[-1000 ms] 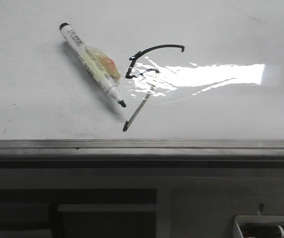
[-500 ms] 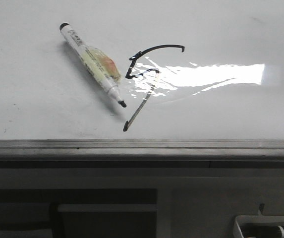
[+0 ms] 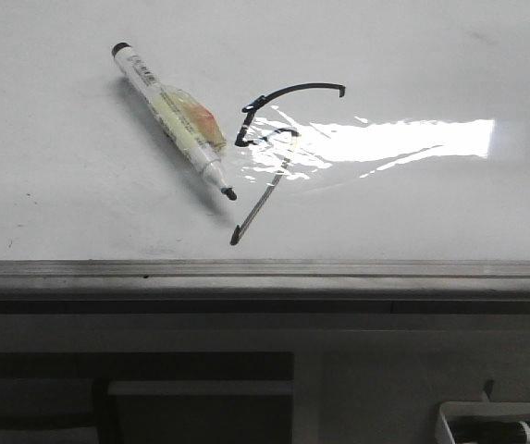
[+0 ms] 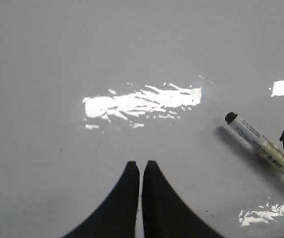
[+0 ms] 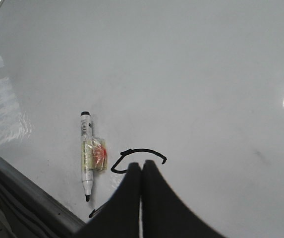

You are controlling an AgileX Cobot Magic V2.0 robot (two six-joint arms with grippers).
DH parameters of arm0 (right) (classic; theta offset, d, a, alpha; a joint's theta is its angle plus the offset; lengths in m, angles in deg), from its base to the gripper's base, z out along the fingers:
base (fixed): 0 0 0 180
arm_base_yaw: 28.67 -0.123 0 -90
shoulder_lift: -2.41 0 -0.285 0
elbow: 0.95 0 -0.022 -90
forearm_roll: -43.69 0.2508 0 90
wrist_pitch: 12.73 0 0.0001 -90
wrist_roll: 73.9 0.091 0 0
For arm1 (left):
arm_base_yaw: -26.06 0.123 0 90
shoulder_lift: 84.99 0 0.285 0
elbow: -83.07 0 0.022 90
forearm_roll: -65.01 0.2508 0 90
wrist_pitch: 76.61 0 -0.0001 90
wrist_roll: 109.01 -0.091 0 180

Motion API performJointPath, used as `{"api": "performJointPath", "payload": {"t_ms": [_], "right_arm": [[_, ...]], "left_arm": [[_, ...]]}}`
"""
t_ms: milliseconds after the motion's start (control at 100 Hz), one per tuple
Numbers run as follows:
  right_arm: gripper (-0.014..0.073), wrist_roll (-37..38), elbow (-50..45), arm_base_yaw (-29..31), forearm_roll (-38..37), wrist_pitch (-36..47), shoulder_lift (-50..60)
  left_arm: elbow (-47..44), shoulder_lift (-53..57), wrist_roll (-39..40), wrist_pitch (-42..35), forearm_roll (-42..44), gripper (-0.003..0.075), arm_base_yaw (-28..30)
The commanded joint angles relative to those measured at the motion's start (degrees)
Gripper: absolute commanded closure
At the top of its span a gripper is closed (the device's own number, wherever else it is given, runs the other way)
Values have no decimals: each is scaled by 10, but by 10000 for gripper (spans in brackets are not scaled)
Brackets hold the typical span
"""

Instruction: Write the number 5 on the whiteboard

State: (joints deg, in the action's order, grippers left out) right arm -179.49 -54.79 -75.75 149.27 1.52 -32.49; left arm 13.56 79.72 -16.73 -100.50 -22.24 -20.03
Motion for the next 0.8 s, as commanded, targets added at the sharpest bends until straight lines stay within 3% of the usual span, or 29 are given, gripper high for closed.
{"api": "performJointPath", "payload": {"t_ms": [0,160,300,370,440,480,580,790], "right_arm": [[657,-3,14,-1,-11,-13,0],[657,-3,14,-1,-11,-13,0],[657,-3,14,-1,-11,-13,0],[657,-3,14,-1,-11,-13,0],[657,-3,14,-1,-11,-13,0],[657,-3,14,-1,-11,-13,0],[657,-3,14,-1,-11,-13,0],[657,-3,14,-1,-11,-13,0]], "left_arm": [[28,-4,0,11,80,741,1],[33,0,-5,-95,9,741,1],[33,3,-97,-127,-67,741,2],[32,7,-110,-117,-51,741,8],[24,9,-93,-63,60,741,24],[22,9,-27,-30,167,741,44],[17,9,187,6,316,741,101],[1,12,654,206,657,741,303]]}}
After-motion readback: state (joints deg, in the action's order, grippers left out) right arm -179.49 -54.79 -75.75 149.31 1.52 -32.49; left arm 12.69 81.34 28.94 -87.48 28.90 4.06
